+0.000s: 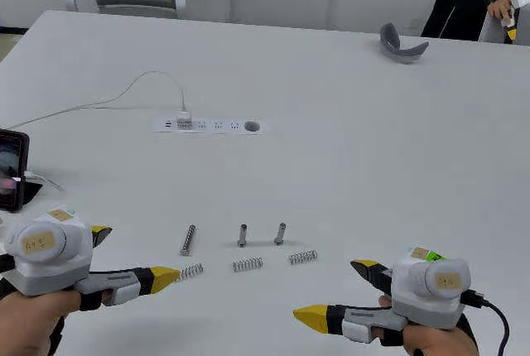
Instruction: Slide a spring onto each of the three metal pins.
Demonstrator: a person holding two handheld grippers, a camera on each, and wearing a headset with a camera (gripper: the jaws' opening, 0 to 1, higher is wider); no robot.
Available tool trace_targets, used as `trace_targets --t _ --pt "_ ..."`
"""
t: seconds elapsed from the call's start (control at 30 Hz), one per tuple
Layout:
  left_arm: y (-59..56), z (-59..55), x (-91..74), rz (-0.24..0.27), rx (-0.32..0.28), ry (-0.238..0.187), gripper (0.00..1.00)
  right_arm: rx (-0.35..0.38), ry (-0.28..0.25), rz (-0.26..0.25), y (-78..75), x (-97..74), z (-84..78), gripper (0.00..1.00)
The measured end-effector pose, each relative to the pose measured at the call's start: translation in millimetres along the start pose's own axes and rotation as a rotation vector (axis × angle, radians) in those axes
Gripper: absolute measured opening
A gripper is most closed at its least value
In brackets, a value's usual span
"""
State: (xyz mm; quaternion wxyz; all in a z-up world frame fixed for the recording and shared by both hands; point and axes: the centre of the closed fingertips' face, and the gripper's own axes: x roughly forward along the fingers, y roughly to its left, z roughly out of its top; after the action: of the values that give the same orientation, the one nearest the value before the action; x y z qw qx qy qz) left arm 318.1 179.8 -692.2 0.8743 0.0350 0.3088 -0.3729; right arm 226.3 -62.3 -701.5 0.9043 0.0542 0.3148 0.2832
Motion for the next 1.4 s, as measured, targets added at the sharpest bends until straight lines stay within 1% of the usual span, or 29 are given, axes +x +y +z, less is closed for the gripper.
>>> trace_targets --t 0.33,0.5,0.67,0.87,0.97,1.23,1.4 --pt "2.4 -1.0 9.5 -0.009 -0.002 0.024 0.89 0.003 -0.001 0.011 5.3 2.7 1.6 0.94" --pt "1.7 -1.8 15.5 -0.016 -0.006 0.038 0.88 0.005 -0.002 0.014 4.8 3.0 2.2 0.94" --pt "-0.4 0.4 22.4 -0.024 -0.005 0.043 0.87 0.008 0.001 0.014 4.5 2.6 0.8 0.93" --pt "-1.3 1.5 33.1 -0.034 0.001 0.054 0.86 0.013 0.004 0.013 4.0 1.8 -1.0 0.93" --pt "-3.3 3.9 37.2 -0.040 0.003 0.059 0.85 0.014 0.005 0.013 3.7 1.7 -1.3 0.93" --pt "-1.0 6.0 53.1 -0.046 -0.014 0.066 0.79 0.022 0.009 0.013 3.4 2.1 -3.2 0.92" --pt "0.3 3.8 63.2 -0.048 -0.021 0.076 0.76 0.032 0.012 0.013 1.8 2.5 -6.6 0.92"
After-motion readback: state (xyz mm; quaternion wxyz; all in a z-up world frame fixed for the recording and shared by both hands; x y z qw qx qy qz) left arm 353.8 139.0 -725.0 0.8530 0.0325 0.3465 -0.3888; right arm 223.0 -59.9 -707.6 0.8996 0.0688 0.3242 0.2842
